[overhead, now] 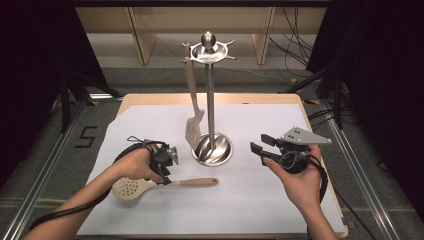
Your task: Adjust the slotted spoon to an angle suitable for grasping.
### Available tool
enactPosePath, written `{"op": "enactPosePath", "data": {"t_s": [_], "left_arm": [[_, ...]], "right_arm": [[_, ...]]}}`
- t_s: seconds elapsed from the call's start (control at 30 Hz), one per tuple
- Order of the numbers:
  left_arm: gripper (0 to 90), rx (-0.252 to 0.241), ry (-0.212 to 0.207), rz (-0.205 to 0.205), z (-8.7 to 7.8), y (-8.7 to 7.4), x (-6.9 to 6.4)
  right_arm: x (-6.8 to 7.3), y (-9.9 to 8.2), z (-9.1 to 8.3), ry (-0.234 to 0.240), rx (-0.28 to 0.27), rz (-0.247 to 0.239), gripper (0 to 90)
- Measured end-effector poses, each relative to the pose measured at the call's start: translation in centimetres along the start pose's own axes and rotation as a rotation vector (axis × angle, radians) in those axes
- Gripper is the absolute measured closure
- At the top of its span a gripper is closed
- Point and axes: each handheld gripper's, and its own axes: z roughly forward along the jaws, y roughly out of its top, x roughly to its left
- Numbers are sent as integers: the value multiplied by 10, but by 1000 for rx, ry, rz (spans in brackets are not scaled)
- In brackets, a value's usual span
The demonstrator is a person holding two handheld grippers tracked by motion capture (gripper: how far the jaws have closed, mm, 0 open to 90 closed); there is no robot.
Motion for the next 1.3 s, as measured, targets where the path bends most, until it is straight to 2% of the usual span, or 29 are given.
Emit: {"op": "enactPosePath", "data": {"t_s": [0.07, 0.1, 0.17, 0.3, 0.5, 0.63, 0.8, 0.87, 0.9, 0.97, 1.0, 1.1, 1.23, 1.3], "left_arm": [[637, 16, -2, 0, 3, 0, 0], [636, 51, -1, 12, 8, 0, -1], [636, 81, -3, 26, 14, -1, -1], [639, 118, -25, 27, 22, -3, 1], [645, 155, -27, 26, 33, -2, 3], [656, 168, -19, 32, 35, 0, 2], [699, 192, 10, 42, 37, 4, 0], [716, 210, 17, 23, 37, 6, -1], [728, 215, 29, 27, 38, 7, -1], [753, 222, 33, 27, 38, 8, -5], [757, 220, 45, 40, 38, 8, -6], [770, 222, 44, 52, 38, 8, -8], [781, 196, 27, 44, 36, 4, -5], [781, 171, 32, 62, 34, 0, -5]], "right_arm": [[0, 0, 0, 3, 4, 3, 525], [0, 0, 0, 3, 3, 1, 525], [0, 0, 0, 3, 3, 0, 526], [-1, -1, 1, -1, 6, 4, 526], [-1, -1, 1, -1, 11, -7, 526], [0, -1, 3, 13, 3, 12, 526], [1, -2, 4, 10, 5, 2, 526], [2, -2, 4, -5, -6, 15, 526], [2, -2, 4, -4, -6, 12, 526], [0, -2, 3, 13, 10, 4, 526], [0, -2, 3, 6, 6, 3, 526], [-2, -2, 3, -1, -2, -14, 526], [0, -3, 2, 10, 11, 19, 526], [0, -3, 3, 14, 8, 26, 526]]}}
